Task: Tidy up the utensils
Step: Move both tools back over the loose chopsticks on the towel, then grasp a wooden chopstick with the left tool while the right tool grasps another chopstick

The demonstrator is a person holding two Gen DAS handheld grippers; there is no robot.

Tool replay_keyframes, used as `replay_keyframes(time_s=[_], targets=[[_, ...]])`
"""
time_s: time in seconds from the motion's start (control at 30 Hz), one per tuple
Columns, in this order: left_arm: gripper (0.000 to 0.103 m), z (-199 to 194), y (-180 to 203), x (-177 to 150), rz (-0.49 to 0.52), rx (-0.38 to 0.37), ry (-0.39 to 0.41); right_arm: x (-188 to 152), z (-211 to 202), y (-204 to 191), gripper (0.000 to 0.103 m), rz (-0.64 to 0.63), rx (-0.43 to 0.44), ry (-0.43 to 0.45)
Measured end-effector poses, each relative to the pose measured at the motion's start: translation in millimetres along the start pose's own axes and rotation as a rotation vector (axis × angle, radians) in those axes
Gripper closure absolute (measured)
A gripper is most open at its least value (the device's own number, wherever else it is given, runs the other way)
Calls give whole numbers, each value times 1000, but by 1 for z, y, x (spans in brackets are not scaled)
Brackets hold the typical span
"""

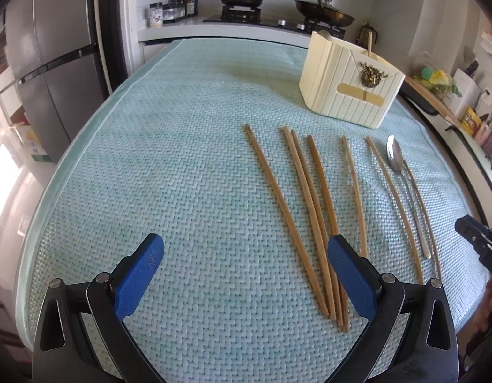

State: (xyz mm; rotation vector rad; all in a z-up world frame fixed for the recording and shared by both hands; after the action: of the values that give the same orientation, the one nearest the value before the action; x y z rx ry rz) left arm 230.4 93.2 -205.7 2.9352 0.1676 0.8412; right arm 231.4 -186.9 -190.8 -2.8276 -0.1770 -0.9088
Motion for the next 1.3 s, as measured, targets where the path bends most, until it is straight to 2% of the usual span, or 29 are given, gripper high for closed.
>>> replay_keyframes(time_s=[0.07, 0.23, 0.47, 0.77, 0.8, 0.87, 1.0, 1.2, 1.3], targets=[[1, 5, -1, 5, 5, 4, -7, 4, 10, -2, 57, -14, 5, -23], [1, 20, -4, 27, 21, 62, -19, 21, 35, -4, 62, -33, 10, -62], [2, 49, -4, 57, -4, 51, -54, 41, 62, -6, 63, -60, -7, -91], [2, 77, -9, 71, 2, 95, -83, 39, 79, -11, 65, -137, -76, -110], [4, 80, -9, 72, 5, 97, -89, 40, 80, -11, 65, -142, -80, -110], [12, 87, -9, 74, 13, 98, -105, 43, 81, -8, 65, -144, -79, -115], [16, 90, -5, 80, 39, 95, -99, 52, 86, 2, 65, -112, -57, -138], [28, 95, 0, 92, 81, 66, -115, 70, 97, 7, 65, -102, -29, -167], [38, 98, 1, 100, 95, 57, -131, 80, 106, 1, 68, -133, -34, -179]])
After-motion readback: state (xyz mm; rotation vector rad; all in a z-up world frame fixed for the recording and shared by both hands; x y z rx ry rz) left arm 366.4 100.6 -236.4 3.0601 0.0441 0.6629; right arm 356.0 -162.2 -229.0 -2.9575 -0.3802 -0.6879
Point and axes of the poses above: each gripper's, at about its wrist camera, not at the fingertips, and z roughly the way its jaws point, y to its right, x to its top, the point moved 4 cm from there along z, roughly the way its jaws point, and after that the axes turned 7 degrees about -y, right-handed, at the moved point
